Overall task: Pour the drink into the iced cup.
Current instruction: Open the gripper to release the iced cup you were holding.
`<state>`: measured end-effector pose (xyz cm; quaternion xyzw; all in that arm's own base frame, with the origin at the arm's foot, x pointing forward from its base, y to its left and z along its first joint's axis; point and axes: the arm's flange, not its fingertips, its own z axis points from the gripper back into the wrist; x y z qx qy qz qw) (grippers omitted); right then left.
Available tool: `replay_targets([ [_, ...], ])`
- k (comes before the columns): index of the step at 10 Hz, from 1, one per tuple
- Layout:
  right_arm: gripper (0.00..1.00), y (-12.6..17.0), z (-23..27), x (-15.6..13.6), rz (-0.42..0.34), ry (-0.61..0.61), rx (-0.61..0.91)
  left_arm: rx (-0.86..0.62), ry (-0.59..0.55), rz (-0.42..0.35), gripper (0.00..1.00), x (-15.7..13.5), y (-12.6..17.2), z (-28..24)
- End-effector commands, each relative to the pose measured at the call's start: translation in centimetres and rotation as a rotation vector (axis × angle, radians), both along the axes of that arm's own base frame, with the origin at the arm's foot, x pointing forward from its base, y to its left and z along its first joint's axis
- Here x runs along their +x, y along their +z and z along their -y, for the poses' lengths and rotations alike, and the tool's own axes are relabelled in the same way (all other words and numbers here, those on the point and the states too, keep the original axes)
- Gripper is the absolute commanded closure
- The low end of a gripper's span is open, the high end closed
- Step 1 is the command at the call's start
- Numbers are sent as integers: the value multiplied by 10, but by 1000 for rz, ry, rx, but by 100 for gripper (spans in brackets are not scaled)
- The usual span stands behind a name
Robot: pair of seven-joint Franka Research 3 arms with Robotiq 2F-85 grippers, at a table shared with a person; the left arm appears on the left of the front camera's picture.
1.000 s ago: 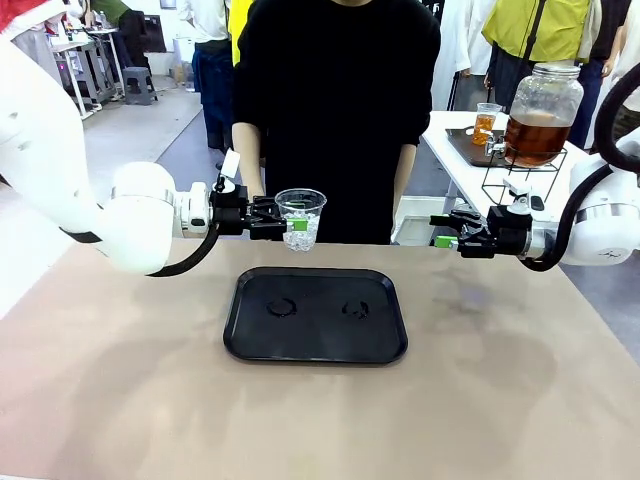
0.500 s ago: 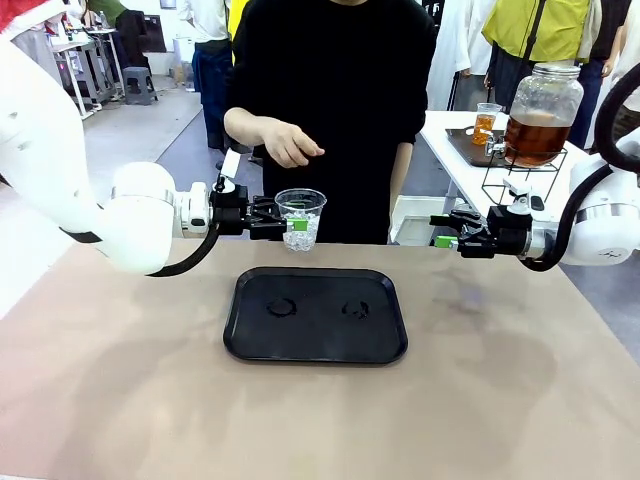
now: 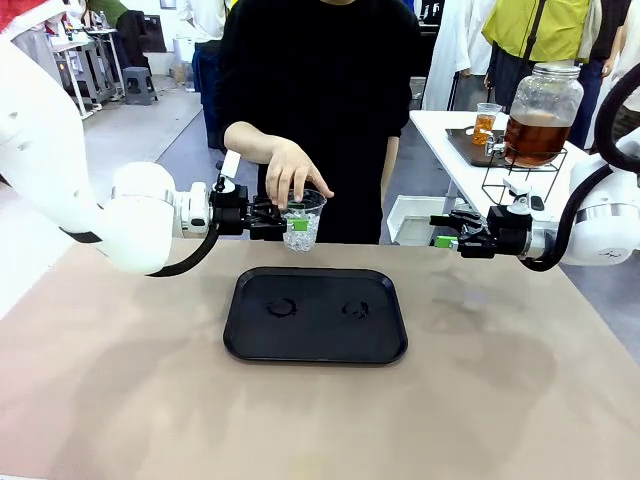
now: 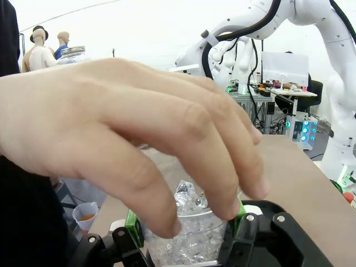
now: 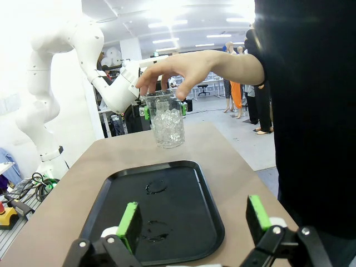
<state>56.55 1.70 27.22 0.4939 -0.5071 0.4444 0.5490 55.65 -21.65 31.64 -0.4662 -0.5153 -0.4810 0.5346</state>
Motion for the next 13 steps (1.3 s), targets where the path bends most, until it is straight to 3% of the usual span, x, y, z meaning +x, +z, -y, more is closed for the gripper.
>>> replay_targets([
  [1,0,3,-1,1,-1,-5,8,-3,-1,6,29,-2,3,1],
  [13,0,3,-1,1,-1,-5,8,-3,-1,6,29,-2,3,1],
])
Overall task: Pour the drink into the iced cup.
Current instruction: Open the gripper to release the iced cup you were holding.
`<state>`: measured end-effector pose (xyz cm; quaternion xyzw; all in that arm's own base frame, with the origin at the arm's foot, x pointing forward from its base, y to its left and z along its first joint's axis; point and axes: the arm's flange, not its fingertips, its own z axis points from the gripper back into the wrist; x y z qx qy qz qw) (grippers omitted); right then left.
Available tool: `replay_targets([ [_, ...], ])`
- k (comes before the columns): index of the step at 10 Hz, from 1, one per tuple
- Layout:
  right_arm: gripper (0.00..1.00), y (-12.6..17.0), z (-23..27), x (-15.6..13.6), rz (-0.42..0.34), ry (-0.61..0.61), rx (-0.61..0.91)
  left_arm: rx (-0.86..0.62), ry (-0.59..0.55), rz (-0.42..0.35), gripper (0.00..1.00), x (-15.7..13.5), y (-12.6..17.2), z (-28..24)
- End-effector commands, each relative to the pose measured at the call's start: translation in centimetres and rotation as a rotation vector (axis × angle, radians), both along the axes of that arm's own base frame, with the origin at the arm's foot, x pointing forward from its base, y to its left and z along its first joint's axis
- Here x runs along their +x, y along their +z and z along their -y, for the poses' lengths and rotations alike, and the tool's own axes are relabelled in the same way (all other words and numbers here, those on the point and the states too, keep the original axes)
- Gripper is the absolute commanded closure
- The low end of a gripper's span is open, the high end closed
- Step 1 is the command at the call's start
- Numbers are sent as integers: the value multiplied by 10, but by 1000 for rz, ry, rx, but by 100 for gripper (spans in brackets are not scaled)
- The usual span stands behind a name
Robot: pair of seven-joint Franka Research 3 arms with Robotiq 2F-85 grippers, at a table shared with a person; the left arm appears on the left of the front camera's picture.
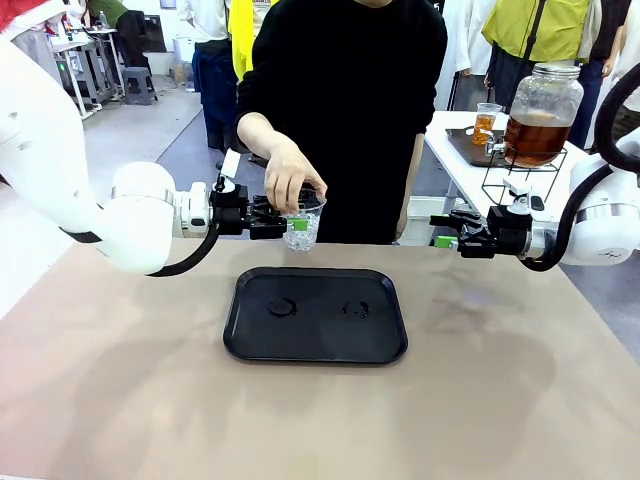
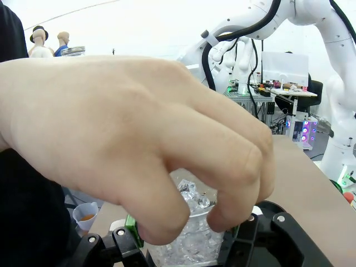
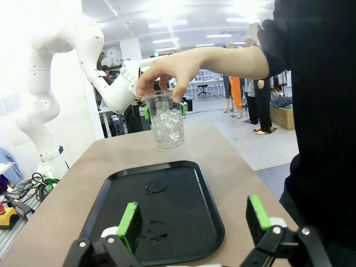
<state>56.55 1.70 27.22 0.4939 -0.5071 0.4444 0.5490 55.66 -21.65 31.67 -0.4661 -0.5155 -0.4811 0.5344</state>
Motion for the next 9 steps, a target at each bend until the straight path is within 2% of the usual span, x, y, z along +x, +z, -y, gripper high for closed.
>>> replay_targets([
  [1,0,3,-1,1,-1,-5,8,-3,-1,5,29,-2,3,1],
  [8,0,3,-1,1,-1,-5,8,0,0,0,29,0,0,0],
  [9,0,3,-1,1,-1,-5,8,10,-2,-1,24,0,0,-1],
])
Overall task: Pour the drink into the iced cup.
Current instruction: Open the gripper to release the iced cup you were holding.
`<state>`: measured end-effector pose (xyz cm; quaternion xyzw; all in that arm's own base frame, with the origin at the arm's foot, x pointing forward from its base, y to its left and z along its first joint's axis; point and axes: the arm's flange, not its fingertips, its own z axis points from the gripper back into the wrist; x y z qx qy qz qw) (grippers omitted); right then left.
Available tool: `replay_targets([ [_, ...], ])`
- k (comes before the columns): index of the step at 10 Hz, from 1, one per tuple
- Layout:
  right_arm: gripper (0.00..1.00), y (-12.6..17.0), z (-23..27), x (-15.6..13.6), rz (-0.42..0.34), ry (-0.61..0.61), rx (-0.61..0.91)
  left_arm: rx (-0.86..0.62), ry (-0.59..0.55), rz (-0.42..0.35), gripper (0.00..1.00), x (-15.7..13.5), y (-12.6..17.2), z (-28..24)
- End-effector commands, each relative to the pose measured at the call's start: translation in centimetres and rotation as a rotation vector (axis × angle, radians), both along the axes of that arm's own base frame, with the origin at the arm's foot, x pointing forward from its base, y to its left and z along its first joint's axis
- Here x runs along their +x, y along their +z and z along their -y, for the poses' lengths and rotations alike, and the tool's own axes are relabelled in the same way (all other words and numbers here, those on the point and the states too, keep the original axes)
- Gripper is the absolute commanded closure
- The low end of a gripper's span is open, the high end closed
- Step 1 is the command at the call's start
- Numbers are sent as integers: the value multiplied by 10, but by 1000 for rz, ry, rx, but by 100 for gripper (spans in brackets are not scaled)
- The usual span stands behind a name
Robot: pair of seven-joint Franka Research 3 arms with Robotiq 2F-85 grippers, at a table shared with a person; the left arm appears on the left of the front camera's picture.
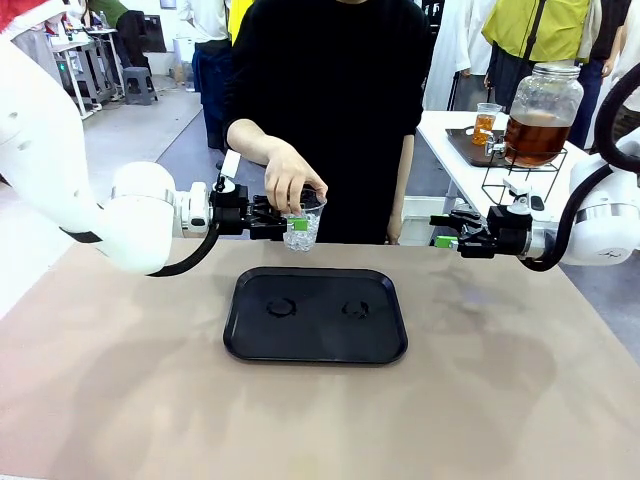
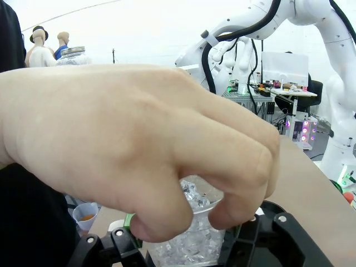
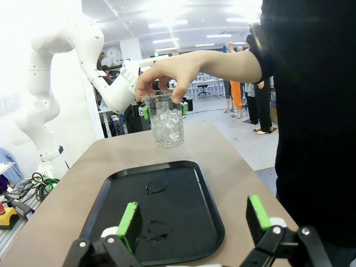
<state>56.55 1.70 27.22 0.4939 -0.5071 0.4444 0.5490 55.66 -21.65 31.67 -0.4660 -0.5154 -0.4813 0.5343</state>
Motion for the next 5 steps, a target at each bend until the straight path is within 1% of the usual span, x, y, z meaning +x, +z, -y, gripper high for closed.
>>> replay_targets([
  [1,0,3,-1,1,-1,-5,8,56,3,10,4,1,2,-3],
  [2,0,3,-1,1,-1,-5,8,90,10,6,0,1,3,-7],
  [3,0,3,-1,1,-1,-5,8,114,22,1,0,0,5,-13],
  [5,0,3,-1,1,-1,-5,8,119,38,-11,0,-6,5,-30],
])
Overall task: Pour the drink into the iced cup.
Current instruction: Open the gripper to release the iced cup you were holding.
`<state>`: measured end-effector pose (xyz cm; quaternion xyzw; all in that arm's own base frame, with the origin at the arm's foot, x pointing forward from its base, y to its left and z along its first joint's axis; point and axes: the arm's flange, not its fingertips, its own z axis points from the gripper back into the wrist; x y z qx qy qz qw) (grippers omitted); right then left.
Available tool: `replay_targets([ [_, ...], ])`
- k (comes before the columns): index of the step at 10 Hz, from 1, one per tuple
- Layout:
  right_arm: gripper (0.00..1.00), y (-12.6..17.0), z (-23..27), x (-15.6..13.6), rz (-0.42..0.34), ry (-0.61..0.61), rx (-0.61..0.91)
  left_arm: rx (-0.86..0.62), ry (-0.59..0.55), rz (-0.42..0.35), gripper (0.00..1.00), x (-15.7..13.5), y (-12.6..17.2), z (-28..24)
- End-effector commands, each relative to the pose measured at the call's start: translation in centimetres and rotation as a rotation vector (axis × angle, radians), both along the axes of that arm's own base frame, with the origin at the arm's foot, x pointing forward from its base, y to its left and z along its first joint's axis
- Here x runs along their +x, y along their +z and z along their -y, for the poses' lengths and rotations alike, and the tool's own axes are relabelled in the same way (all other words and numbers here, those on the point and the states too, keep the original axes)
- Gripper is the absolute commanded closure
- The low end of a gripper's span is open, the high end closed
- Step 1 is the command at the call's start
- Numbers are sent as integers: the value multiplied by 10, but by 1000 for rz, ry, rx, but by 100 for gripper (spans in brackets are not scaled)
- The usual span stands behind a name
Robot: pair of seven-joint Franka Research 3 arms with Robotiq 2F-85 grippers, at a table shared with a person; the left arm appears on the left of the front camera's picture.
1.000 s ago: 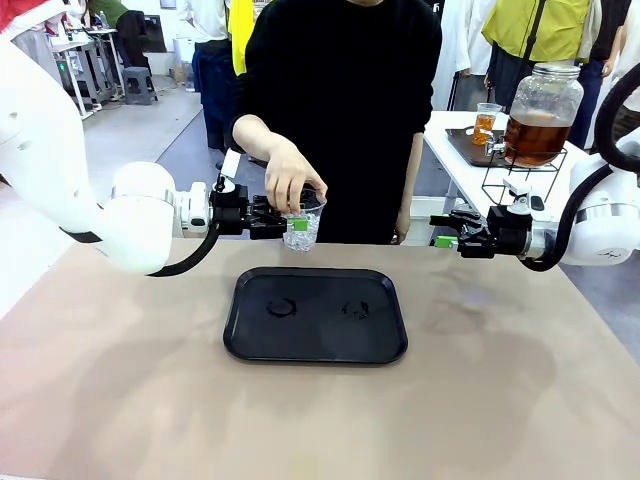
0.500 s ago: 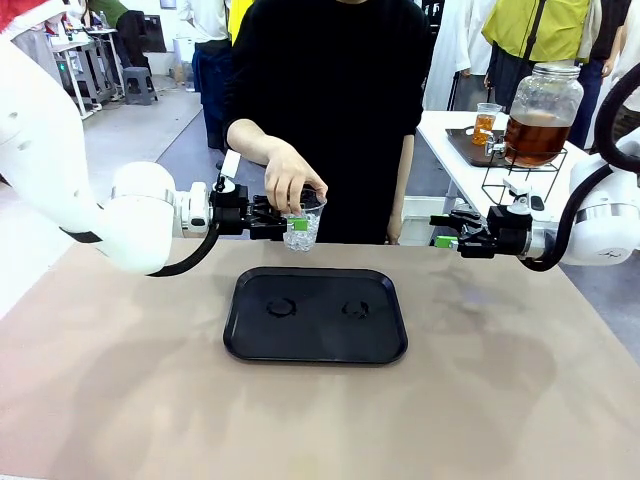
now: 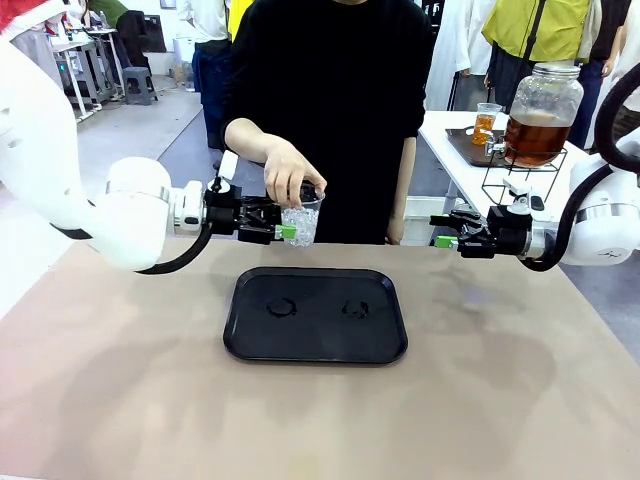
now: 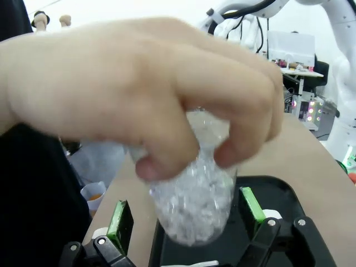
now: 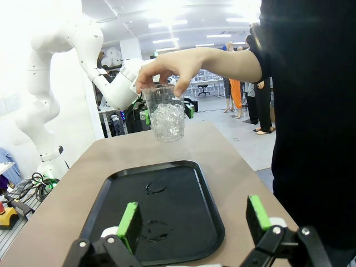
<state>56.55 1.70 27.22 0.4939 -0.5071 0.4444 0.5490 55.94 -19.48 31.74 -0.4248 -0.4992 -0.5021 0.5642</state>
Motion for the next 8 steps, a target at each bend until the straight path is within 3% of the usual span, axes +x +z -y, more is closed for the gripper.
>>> replay_targets([
  [1,0,3,-1,1,-1,-5,8,-9,3,-25,0,-12,4,-17],
  [5,0,3,-1,1,-1,-5,8,-8,-10,-11,0,-39,3,-73],
  [8,0,3,-1,1,-1,-5,8,3,-60,42,0,-54,1,-110],
])
